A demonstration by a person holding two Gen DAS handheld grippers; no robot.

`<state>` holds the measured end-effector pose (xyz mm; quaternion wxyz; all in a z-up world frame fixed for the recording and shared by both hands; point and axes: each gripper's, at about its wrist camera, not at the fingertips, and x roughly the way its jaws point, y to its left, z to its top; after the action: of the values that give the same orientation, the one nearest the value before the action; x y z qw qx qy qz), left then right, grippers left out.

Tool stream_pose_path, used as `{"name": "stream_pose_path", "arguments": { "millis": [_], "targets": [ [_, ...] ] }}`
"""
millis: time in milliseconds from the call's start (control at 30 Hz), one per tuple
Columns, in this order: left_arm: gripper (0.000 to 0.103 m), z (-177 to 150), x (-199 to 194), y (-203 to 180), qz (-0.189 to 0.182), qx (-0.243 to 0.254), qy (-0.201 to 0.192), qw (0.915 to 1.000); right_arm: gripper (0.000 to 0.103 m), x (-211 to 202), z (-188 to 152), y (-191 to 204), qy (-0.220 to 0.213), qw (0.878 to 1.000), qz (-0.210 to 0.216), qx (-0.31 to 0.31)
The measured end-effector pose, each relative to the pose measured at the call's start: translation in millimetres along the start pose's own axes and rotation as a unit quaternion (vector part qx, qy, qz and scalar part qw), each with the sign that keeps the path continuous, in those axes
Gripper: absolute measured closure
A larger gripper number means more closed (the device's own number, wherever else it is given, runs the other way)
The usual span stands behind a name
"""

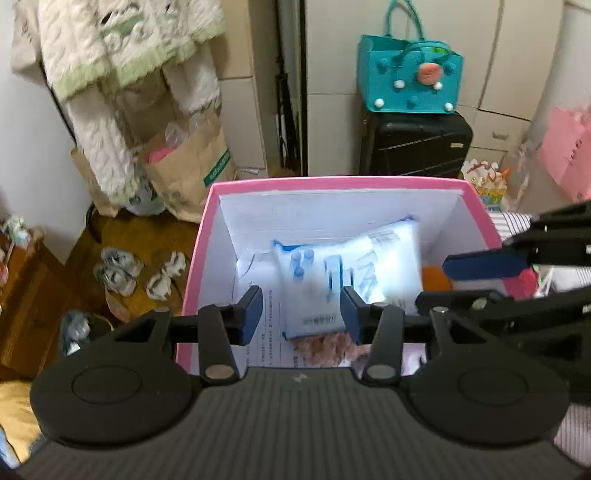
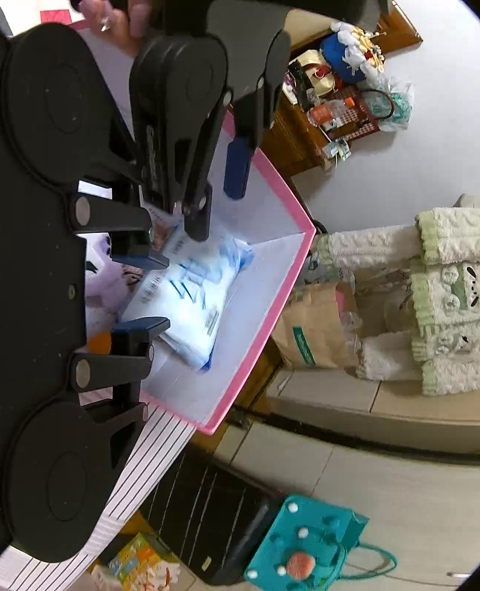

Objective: Organize soft objects
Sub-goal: 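Open the left tool to release the wipes pack in the box, then move the left tool back over the table toward the green sponge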

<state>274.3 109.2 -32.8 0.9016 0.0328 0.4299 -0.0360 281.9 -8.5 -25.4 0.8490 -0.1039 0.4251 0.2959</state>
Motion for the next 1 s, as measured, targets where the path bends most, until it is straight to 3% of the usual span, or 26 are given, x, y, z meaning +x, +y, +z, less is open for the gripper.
{"name": "stream_pose_path", "arguments": {
  "millis": [167, 267, 667, 867, 1000],
  "targets": [
    [0.056, -3, -18, -1, 0.005, 0.017, -0.003, 0.9998, 0.069, -28, -6, -1, -0.020, 1.000, 0.004, 0.002],
    [0.050, -7, -33, 0, 0.010, 0.024, 0.000, 0.9997, 0.068, -46, -10, -5, -0.027, 0.999, 0.017, 0.009],
    [0.041, -30, -100, -19, -0.015, 0.062, 0.024, 0.9977, 0.065, -115, -41, 13, -0.038, 0.998, 0.059, 0.003],
    [0.040, -50, -144, -35, -0.056, 0.064, 0.015, 0.9963, 0.063, -150, -63, 19, -0.047, 0.997, 0.063, -0.010],
    [0.039, -64, -166, -53, -0.046, 0.081, 0.006, 0.9957, 0.061, -174, -73, 22, -0.049, 0.996, 0.073, -0.024]
  ]
}}
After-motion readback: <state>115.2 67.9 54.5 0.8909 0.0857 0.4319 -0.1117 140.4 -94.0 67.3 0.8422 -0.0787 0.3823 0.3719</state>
